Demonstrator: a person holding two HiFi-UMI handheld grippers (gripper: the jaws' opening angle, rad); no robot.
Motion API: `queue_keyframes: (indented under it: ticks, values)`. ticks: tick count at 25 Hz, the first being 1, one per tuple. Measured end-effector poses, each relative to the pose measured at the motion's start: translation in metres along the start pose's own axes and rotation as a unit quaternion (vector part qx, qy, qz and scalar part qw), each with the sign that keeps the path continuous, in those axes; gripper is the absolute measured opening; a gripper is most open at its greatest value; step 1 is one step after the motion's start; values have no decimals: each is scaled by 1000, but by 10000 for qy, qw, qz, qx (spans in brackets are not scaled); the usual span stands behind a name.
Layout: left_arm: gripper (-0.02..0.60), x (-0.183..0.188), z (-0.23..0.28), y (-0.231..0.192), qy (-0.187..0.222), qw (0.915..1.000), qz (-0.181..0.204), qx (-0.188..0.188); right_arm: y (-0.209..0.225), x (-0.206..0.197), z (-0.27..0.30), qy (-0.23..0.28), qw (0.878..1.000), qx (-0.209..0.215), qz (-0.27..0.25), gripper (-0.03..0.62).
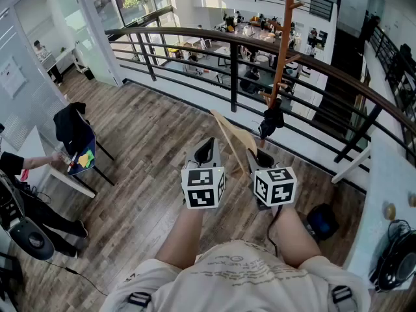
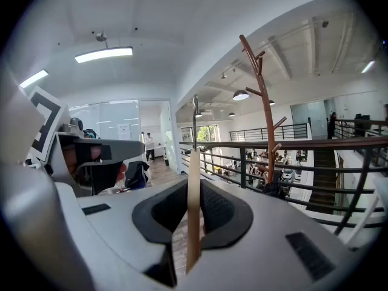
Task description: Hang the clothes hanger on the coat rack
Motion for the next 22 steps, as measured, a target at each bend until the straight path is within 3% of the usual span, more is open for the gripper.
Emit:
queue_keyframes:
  ticks: [10,22]
  values:
    - [-3,-4,-13,6,-60,9999,51,-95,-9,-3,-14,100,9999,-74,60,51]
    - [-3,-10,-28,-10,-81,9995,-52,-312,-27,-7,-27,226,9987,-446,52,51]
Point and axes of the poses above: the fingertips, and each gripper's own axes: z forward along the fingers, y to its right, x out of its top, the point moved 10 cm from there along -z, backward along the fingers, and after that the axes turned 14 degrees about -x, right-handed, at the moved point
